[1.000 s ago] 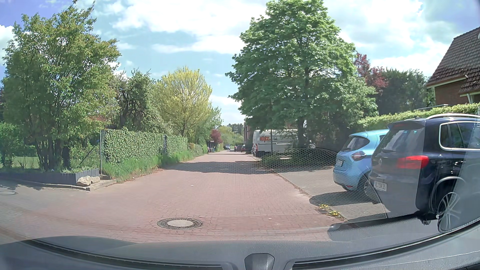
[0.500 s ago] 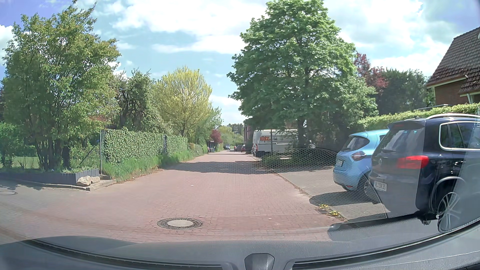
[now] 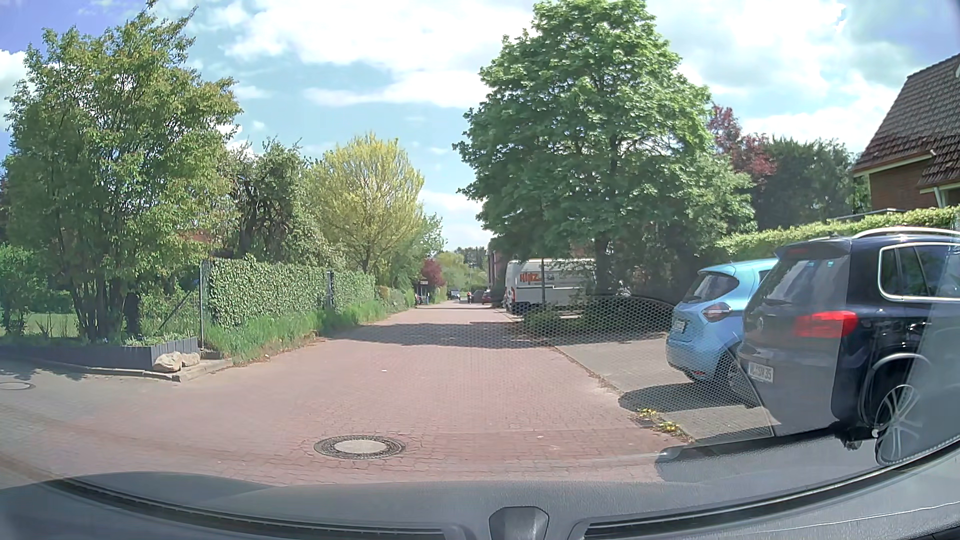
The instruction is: Follow the waypoints while adhering to traffic rules and regulations
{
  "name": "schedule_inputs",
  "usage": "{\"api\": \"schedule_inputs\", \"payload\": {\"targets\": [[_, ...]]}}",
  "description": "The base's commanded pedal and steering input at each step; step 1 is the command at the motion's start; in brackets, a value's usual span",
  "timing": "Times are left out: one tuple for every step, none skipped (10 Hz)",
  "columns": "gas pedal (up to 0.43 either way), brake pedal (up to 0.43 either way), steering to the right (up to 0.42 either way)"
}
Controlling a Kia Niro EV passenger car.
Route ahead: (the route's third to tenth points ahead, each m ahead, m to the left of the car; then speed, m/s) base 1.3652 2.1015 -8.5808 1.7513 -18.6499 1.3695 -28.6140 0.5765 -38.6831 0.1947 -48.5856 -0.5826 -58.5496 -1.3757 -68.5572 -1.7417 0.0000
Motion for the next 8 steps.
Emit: {"api": "schedule_inputs", "payload": {"targets": [[0.0,0.238,-0.014],[0.0,0.244,-0.014],[0.0,0.238,-0.014],[0.0,0.238,-0.014],[0.0,0.238,-0.014],[0.0,0.238,-0.014],[0.0,0.238,-0.014],[0.0,0.244,-0.014]]}}
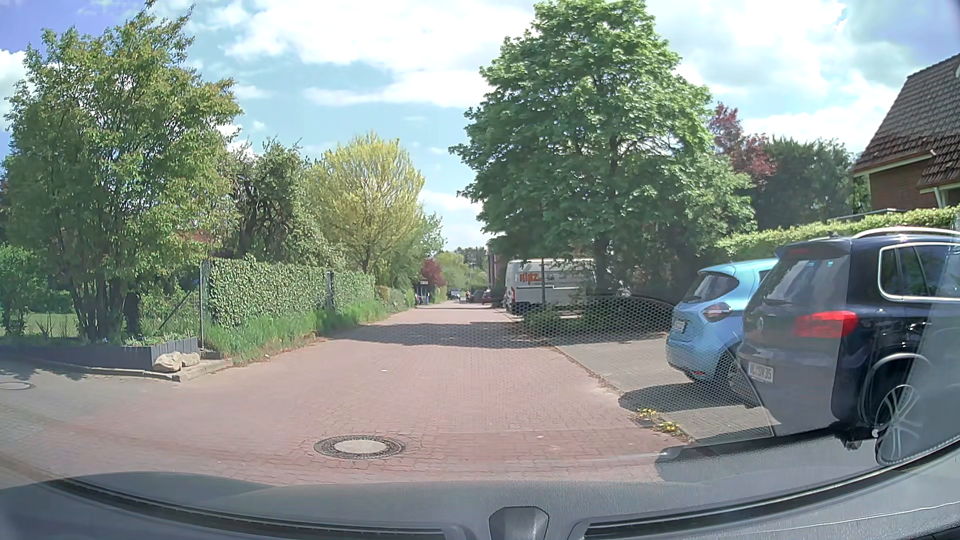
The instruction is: Follow the waypoints while adhering to traffic rules and regulations
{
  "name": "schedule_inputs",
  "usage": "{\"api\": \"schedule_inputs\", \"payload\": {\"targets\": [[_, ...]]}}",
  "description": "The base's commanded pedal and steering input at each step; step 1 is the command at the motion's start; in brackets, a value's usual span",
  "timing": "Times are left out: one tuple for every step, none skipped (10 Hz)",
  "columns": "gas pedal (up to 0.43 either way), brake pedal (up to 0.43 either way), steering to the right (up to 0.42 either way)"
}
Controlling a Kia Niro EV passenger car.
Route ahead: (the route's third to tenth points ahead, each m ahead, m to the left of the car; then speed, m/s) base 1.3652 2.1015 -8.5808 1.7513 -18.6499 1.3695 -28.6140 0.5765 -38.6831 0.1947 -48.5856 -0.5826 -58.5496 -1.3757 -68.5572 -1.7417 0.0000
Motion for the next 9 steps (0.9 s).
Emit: {"api": "schedule_inputs", "payload": {"targets": [[0.0,0.238,-0.014],[0.0,0.238,-0.014],[0.0,0.238,-0.014],[0.0,0.238,-0.014],[0.0,0.238,-0.014],[0.0,0.238,-0.014],[0.0,0.238,-0.014],[0.0,0.238,-0.014],[0.0,0.238,-0.014]]}}
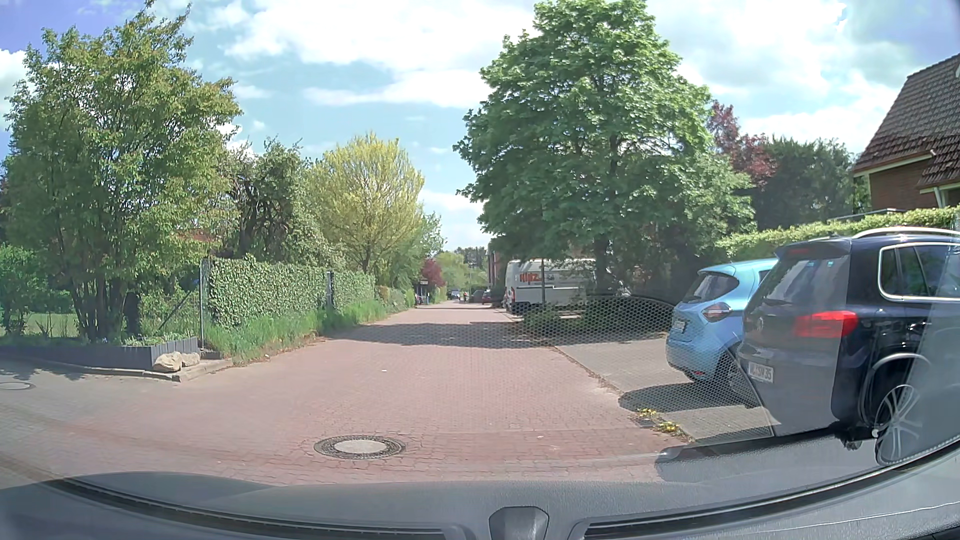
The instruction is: Follow the waypoints while adhering to traffic rules and regulations
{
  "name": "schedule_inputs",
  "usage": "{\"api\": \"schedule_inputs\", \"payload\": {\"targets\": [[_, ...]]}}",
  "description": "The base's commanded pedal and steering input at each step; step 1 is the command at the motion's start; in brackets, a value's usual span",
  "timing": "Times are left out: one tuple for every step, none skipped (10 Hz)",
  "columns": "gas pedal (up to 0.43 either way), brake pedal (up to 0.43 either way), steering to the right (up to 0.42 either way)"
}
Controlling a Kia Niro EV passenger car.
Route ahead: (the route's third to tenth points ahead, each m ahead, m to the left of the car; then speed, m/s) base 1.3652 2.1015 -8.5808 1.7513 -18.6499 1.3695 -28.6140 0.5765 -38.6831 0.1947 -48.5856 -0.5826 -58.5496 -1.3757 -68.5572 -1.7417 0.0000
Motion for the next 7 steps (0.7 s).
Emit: {"api": "schedule_inputs", "payload": {"targets": [[0.0,0.238,-0.014],[0.0,0.238,-0.014],[0.0,0.238,-0.014],[0.0,0.238,-0.014],[0.0,0.238,-0.014],[0.0,0.238,-0.014],[0.0,0.238,-0.014]]}}
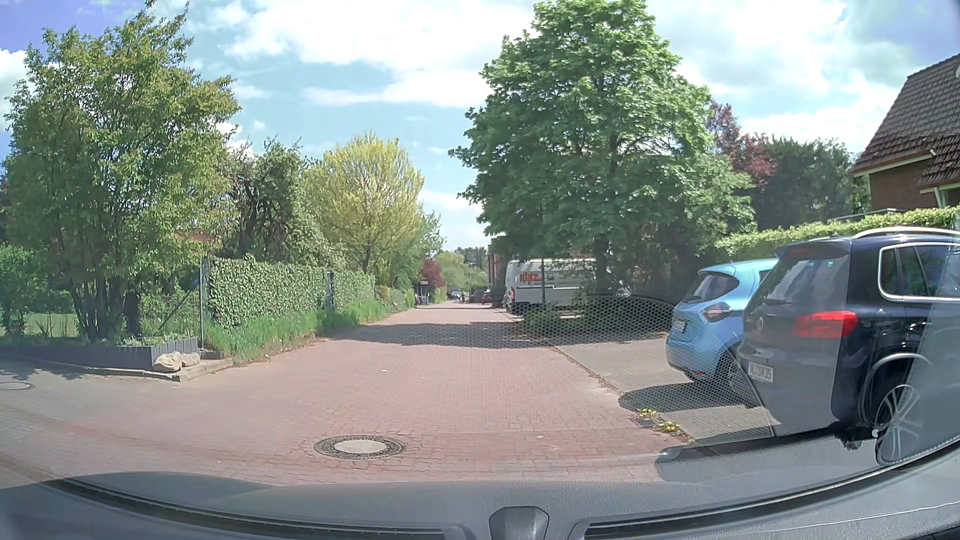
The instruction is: Follow the waypoints while adhering to traffic rules and regulations
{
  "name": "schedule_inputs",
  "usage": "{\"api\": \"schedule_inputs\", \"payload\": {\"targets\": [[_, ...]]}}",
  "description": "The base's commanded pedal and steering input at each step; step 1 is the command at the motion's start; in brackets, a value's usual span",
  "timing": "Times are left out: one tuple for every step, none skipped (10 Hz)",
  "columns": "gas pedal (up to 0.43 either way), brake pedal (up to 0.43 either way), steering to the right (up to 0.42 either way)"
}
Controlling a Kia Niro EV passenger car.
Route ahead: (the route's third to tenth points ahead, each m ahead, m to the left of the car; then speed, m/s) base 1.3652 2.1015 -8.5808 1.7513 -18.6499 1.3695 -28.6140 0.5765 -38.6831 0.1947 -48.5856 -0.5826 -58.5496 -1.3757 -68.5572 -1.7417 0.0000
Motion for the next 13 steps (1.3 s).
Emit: {"api": "schedule_inputs", "payload": {"targets": [[0.0,0.238,-0.014],[0.0,0.244,-0.014],[0.0,0.238,-0.014],[0.0,0.238,-0.014],[0.0,0.238,-0.014],[0.0,0.244,-0.014],[0.0,0.238,-0.014],[0.0,0.244,-0.014],[0.0,0.238,-0.014],[0.0,0.238,-0.014],[0.0,0.238,-0.014],[0.0,0.238,-0.014],[0.0,0.238,-0.014]]}}
